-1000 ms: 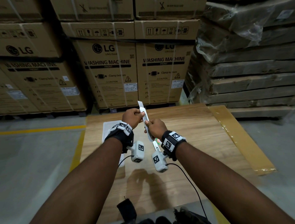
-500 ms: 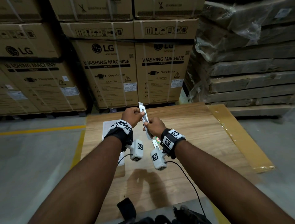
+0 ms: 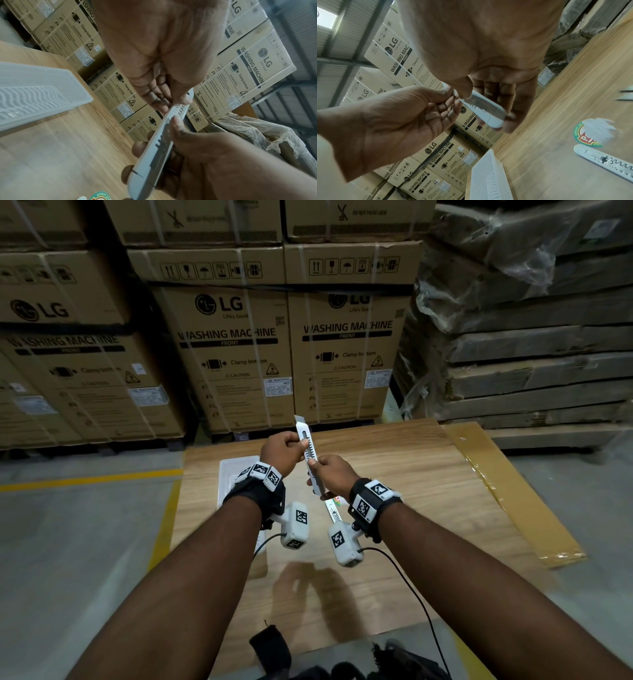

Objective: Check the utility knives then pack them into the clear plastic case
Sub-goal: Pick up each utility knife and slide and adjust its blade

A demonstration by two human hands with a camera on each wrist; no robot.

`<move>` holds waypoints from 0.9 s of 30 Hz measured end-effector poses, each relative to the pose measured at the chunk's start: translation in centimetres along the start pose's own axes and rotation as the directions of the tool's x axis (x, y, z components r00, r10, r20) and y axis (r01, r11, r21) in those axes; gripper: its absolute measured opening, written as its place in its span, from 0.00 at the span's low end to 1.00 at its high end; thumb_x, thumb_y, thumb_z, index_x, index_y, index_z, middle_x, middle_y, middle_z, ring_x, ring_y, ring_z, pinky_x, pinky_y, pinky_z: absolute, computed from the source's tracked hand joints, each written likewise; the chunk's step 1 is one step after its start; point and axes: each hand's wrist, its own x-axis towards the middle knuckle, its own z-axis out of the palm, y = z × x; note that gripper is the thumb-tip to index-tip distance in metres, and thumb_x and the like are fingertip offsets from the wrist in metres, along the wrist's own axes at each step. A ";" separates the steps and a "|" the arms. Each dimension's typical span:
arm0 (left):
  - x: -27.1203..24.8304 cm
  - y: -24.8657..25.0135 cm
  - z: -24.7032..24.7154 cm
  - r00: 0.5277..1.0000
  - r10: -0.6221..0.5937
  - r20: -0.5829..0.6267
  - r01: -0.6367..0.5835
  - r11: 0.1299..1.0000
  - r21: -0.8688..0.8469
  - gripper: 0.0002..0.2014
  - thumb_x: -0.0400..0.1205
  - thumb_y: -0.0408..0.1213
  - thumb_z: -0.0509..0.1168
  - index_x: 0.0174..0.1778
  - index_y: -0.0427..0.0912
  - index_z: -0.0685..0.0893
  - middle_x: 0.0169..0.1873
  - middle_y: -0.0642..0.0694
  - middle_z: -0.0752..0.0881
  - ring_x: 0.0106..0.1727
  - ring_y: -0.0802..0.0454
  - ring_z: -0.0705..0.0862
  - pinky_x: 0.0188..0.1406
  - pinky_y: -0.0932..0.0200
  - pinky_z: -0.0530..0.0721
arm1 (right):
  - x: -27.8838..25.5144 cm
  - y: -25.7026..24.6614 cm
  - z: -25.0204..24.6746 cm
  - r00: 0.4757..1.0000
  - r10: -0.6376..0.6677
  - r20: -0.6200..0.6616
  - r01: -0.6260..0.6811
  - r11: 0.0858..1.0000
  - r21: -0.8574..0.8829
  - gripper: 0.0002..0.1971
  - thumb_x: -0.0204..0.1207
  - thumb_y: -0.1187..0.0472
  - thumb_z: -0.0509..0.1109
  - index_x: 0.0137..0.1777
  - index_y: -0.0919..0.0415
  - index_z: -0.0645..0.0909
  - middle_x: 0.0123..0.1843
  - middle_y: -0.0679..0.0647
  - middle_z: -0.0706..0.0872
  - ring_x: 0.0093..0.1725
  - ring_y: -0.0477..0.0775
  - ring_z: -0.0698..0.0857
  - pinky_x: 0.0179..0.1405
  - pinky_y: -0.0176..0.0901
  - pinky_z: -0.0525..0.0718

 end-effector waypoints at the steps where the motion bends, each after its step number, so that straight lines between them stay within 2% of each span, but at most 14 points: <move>1: 0.0 0.0 0.0 1.000 -0.001 0.008 0.001 1.000 0.008 0.04 0.80 0.37 0.70 0.48 0.42 0.89 0.43 0.40 0.92 0.45 0.45 0.91 0.53 0.45 0.90 | 0.0 0.0 -0.1 1.000 0.013 0.002 -0.014 0.999 0.031 0.17 0.86 0.48 0.60 0.47 0.60 0.82 0.48 0.62 0.91 0.43 0.57 0.89 0.41 0.56 0.92; 5: 0.1 -0.2 0.1 1.000 0.014 0.014 -0.015 0.997 0.074 0.03 0.79 0.40 0.71 0.45 0.46 0.89 0.39 0.42 0.92 0.44 0.47 0.91 0.52 0.44 0.90 | 0.0 0.0 0.1 0.999 0.036 -0.009 -0.035 0.997 0.070 0.13 0.86 0.52 0.61 0.48 0.59 0.81 0.46 0.61 0.89 0.42 0.59 0.89 0.42 0.60 0.92; 8: 0.1 0.0 0.1 1.000 0.023 0.004 -0.023 0.997 0.072 0.02 0.78 0.40 0.72 0.44 0.47 0.89 0.38 0.42 0.92 0.43 0.47 0.91 0.51 0.44 0.90 | 0.0 0.1 0.4 0.998 0.030 -0.049 -0.027 0.998 0.061 0.08 0.86 0.58 0.61 0.52 0.58 0.81 0.45 0.60 0.89 0.41 0.57 0.88 0.40 0.54 0.92; 11: 0.0 0.4 0.2 0.999 0.038 -0.014 -0.037 0.996 0.077 0.05 0.80 0.37 0.71 0.49 0.41 0.89 0.40 0.42 0.92 0.43 0.48 0.91 0.51 0.48 0.90 | -0.1 0.1 0.7 0.997 0.029 -0.069 -0.024 0.998 0.066 0.08 0.86 0.61 0.61 0.55 0.59 0.81 0.46 0.59 0.89 0.41 0.57 0.87 0.40 0.53 0.92; 15: 0.0 0.2 0.1 1.000 0.017 -0.003 -0.017 0.999 0.035 0.08 0.80 0.35 0.70 0.52 0.37 0.89 0.41 0.39 0.91 0.44 0.47 0.91 0.52 0.47 0.90 | 0.1 0.3 0.7 0.998 0.012 -0.061 -0.010 0.999 0.042 0.07 0.85 0.63 0.61 0.53 0.58 0.81 0.44 0.59 0.89 0.38 0.56 0.86 0.40 0.54 0.91; 20: 0.2 0.0 0.1 1.000 -0.001 -0.004 0.001 0.999 0.041 0.07 0.80 0.37 0.70 0.51 0.40 0.88 0.41 0.41 0.92 0.44 0.48 0.91 0.52 0.46 0.90 | 0.3 0.4 0.6 0.999 0.014 -0.032 -0.012 0.997 0.078 0.07 0.84 0.62 0.62 0.55 0.58 0.81 0.44 0.58 0.89 0.38 0.56 0.86 0.39 0.52 0.91; 25: 0.1 0.4 0.2 0.990 -0.028 -0.137 0.016 0.995 -0.094 0.05 0.83 0.36 0.67 0.51 0.39 0.86 0.44 0.41 0.90 0.45 0.46 0.91 0.45 0.47 0.92 | 0.5 -0.2 0.3 0.999 0.034 0.030 -0.040 0.972 0.232 0.11 0.85 0.58 0.63 0.56 0.65 0.80 0.42 0.62 0.87 0.35 0.57 0.85 0.37 0.48 0.87; 27: 0.0 0.4 0.3 0.991 -0.024 -0.130 0.009 0.993 -0.114 0.05 0.82 0.35 0.68 0.51 0.39 0.85 0.44 0.40 0.90 0.45 0.46 0.91 0.44 0.49 0.92 | 0.5 -0.3 0.0 0.998 0.040 0.052 -0.052 0.964 0.262 0.13 0.86 0.56 0.62 0.54 0.68 0.79 0.40 0.63 0.85 0.33 0.58 0.85 0.36 0.47 0.88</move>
